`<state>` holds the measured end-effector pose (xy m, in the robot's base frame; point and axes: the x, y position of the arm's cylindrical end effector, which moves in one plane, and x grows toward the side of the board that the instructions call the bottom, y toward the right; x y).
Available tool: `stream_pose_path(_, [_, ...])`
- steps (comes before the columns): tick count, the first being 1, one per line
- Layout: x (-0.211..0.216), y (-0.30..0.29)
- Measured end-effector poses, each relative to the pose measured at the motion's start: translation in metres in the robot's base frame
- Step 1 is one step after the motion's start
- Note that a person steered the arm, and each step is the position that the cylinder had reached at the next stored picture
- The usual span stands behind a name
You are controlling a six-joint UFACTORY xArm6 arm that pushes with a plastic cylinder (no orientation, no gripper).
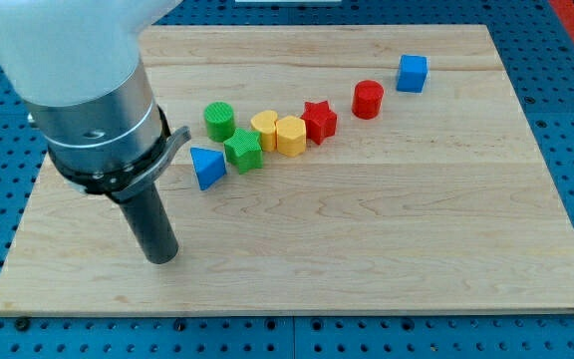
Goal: Slide the blue triangle to the left of the red circle
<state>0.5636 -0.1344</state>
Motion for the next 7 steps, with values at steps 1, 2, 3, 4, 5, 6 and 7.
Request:
stream_pose_path(1, [-0.005,-0.021])
stream_pose_path(2, [-0.05,-0.088])
stream_pose_path(3, [-0.087,-0.074])
stream_pose_path(4, [-0.089,-0.029])
stream_pose_path(5, [-0.124,-0.017])
stream_pose_path(6, [-0.115,0.022])
stream_pose_path(7, [-0.094,0.083])
